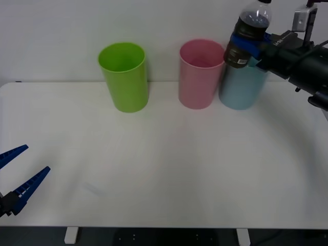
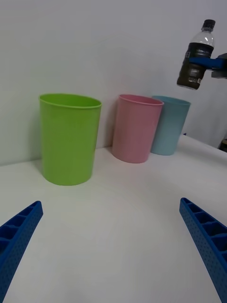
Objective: Grasp the object on the table and drop it into the matching bin: aluminum can to the light blue bin, PET bottle to the pink bin.
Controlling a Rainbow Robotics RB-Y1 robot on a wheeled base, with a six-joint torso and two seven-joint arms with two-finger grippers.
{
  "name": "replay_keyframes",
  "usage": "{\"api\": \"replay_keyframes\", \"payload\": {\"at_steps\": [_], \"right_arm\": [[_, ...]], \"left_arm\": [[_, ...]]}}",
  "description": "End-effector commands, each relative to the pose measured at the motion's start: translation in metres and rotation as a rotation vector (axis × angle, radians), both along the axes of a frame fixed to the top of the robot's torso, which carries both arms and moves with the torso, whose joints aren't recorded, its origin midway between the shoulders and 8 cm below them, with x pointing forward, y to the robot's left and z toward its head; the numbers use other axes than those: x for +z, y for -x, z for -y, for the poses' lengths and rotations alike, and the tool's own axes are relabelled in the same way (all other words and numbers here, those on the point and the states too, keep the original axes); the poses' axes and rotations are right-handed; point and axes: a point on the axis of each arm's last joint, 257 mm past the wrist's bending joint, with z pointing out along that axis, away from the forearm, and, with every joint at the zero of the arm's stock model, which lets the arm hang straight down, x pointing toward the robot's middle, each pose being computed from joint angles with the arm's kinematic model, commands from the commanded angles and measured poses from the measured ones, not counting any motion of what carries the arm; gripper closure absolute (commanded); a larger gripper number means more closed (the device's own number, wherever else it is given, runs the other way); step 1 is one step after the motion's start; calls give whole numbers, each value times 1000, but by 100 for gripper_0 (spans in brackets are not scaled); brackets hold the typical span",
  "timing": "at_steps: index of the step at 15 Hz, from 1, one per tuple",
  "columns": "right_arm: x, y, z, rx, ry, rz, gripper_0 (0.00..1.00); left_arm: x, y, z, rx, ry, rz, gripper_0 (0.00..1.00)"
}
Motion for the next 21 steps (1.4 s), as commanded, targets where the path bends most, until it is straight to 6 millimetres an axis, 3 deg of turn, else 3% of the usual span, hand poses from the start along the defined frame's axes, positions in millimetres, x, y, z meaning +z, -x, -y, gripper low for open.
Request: {"api": "replay_keyframes", "payload": {"at_steps": [1, 8, 13, 21], "right_arm": [[-2, -26, -9, -30, 30, 1, 100], [-12, -81, -43, -69, 79, -35, 100], [-7, -107, -65, -96, 68, -53, 100], [-7, -112, -69, -124, 72, -39, 100]], "left_arm": [[0, 0, 0, 0, 0, 0, 0], [0, 0, 0, 0, 0, 0, 0], [0, 0, 0, 0, 0, 0, 0], [0, 0, 0, 0, 0, 0, 0]]}}
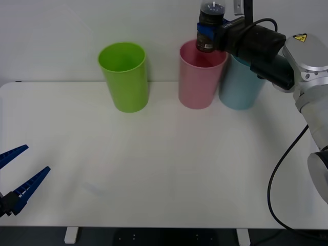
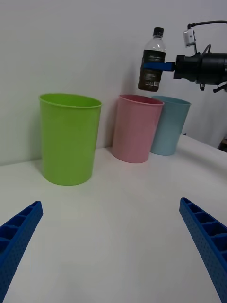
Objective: Grasp the object on the table and drop it into the matching bin: aluminum can to the light blue bin, PET bottle to the pink bin.
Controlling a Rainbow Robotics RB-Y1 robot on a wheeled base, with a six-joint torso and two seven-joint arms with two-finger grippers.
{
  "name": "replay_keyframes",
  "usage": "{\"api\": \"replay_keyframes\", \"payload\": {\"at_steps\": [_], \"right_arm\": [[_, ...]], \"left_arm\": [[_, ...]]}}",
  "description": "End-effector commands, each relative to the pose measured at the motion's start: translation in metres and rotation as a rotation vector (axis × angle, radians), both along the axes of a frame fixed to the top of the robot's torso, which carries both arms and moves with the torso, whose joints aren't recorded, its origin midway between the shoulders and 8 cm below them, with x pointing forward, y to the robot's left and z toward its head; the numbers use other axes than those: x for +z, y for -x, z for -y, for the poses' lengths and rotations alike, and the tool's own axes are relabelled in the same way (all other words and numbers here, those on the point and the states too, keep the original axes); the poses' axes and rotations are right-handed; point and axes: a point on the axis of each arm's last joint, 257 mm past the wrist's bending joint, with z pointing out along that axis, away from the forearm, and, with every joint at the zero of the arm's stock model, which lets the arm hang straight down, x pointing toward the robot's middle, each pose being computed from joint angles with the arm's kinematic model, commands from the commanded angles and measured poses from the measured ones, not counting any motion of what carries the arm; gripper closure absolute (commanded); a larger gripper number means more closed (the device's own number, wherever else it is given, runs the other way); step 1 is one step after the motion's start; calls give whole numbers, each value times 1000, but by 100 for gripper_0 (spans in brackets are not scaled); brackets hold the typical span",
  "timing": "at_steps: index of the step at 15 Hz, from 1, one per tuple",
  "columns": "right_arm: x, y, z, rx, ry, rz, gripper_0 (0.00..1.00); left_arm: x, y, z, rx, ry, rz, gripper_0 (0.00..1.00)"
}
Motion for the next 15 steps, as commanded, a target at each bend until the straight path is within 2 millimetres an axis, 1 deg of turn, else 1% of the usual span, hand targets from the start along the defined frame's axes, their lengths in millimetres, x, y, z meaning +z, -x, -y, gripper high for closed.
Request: {"api": "replay_keyframes", "payload": {"at_steps": [1, 2, 3, 4, 5, 8, 12, 15], "right_arm": [[0, 0, 0, 0, 0, 1, 100], [1, 0, 1, -2, 1, 4, 91], [1, 0, 1, -4, 3, 6, 47], [0, 0, 2, -4, 4, 6, 13], [1, 0, 1, -4, 10, 12, 0], [1, 0, 2, -7, 24, 22, 0], [4, 3, 2, 2, 0, 32, 0], [3, 15, 11, 2, -10, 63, 0]], "left_arm": [[0, 0, 0, 0, 0, 0, 0], [0, 0, 0, 0, 0, 0, 0], [0, 0, 0, 0, 0, 0, 0], [0, 0, 0, 0, 0, 0, 0], [0, 0, 0, 0, 0, 0, 0], [0, 0, 0, 0, 0, 0, 0], [0, 0, 0, 0, 0, 0, 0], [0, 0, 0, 0, 0, 0, 0]]}}
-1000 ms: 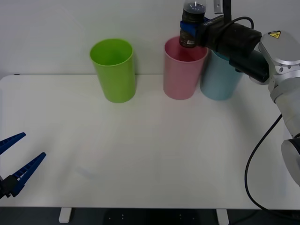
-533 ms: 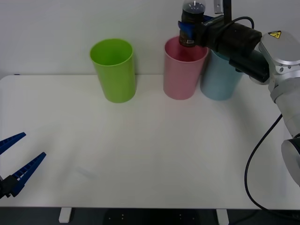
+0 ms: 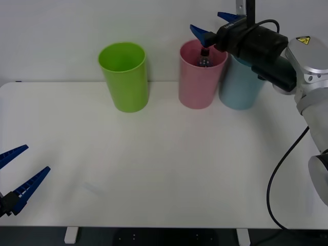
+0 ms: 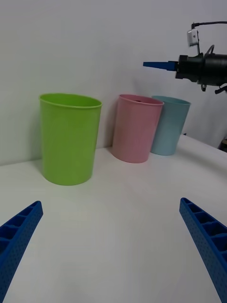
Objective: Grasp the object on the table and drop it into the matching bin: aluminum can to the light blue bin, PET bottle to the pink bin.
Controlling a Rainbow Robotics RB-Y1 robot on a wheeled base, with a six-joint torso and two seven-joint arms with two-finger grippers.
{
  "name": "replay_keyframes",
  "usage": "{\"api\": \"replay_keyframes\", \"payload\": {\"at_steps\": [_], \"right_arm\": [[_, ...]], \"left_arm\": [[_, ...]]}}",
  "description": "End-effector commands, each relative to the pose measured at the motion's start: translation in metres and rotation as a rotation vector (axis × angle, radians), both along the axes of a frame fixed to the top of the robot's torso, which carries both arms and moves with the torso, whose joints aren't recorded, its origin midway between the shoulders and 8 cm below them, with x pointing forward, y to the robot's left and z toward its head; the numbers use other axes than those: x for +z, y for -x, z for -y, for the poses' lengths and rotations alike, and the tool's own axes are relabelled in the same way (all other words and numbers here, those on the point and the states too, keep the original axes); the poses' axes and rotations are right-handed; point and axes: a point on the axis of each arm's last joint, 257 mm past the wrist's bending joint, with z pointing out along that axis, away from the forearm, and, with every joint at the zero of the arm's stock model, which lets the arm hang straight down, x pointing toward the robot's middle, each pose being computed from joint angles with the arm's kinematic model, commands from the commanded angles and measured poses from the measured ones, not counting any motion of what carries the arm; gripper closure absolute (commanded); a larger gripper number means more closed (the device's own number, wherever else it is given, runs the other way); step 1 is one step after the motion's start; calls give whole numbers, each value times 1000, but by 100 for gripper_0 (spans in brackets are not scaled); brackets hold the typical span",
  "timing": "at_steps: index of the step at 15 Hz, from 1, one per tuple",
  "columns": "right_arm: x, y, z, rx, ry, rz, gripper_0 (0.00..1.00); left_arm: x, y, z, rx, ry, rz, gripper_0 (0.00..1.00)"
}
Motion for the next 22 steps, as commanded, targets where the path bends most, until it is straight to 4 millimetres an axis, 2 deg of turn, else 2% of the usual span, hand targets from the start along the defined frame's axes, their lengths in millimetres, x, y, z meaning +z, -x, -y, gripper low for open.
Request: {"api": "replay_keyframes", "payload": {"at_steps": [1, 6, 10, 18, 22], "right_arm": [[0, 14, 10, 3, 0, 32, 0], [-8, 51, 26, 23, 25, 80, 0], [-24, 90, 50, 43, 50, 98, 0], [-71, 188, 105, 74, 124, 77, 0], [-97, 221, 129, 85, 147, 37, 0]], "left_arm": [[0, 0, 0, 0, 0, 0, 0], [0, 0, 0, 0, 0, 0, 0], [0, 0, 0, 0, 0, 0, 0], [0, 0, 0, 0, 0, 0, 0], [0, 0, 0, 0, 0, 0, 0]]}}
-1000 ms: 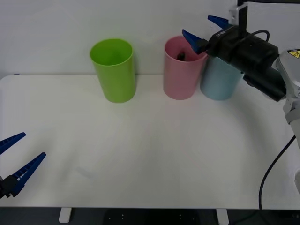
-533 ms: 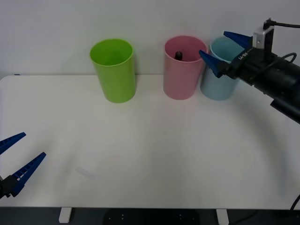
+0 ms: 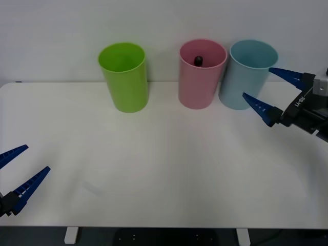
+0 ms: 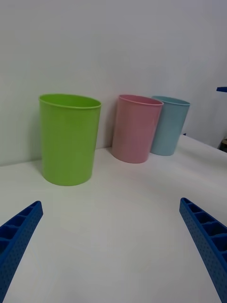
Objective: Grasp the object on the table and drop it into the matching bin: aluminum can to the light blue bin, PET bottle to the pink bin.
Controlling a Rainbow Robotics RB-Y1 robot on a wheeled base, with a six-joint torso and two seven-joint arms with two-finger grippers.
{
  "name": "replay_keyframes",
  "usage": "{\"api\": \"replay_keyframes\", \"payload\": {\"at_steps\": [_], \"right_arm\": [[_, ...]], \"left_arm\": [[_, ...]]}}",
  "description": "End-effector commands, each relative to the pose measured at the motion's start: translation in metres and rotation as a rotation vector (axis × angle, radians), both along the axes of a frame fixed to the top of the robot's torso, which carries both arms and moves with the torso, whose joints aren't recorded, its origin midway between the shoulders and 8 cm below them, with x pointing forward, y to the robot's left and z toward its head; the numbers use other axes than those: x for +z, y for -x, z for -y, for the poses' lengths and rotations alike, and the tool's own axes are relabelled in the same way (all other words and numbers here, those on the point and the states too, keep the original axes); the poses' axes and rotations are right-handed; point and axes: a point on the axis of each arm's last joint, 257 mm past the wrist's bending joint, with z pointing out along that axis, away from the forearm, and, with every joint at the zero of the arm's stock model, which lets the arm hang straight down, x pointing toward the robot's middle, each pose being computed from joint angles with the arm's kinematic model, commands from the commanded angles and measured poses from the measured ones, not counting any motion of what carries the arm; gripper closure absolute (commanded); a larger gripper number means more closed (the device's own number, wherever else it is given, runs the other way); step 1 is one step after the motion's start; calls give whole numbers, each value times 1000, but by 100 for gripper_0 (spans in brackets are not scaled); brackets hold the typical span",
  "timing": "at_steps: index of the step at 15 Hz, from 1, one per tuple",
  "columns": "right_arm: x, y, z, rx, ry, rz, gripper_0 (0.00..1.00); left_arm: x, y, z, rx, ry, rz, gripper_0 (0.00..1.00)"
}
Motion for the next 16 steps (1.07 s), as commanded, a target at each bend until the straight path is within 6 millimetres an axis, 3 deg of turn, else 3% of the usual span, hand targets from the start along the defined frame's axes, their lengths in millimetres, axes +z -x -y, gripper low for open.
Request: {"api": "replay_keyframes", "payload": {"at_steps": [1, 6, 10, 16], "right_arm": [[-16, 21, 15, -2, 20, -23, 0], [-53, 52, 41, -33, 95, -34, 0], [-80, 69, 51, -49, 170, -32, 0], [-106, 89, 34, 14, 170, -91, 0]], "left_arm": [[0, 0, 0, 0, 0, 0, 0], [0, 0, 0, 0, 0, 0, 0], [0, 0, 0, 0, 0, 0, 0], [0, 0, 0, 0, 0, 0, 0]]}}
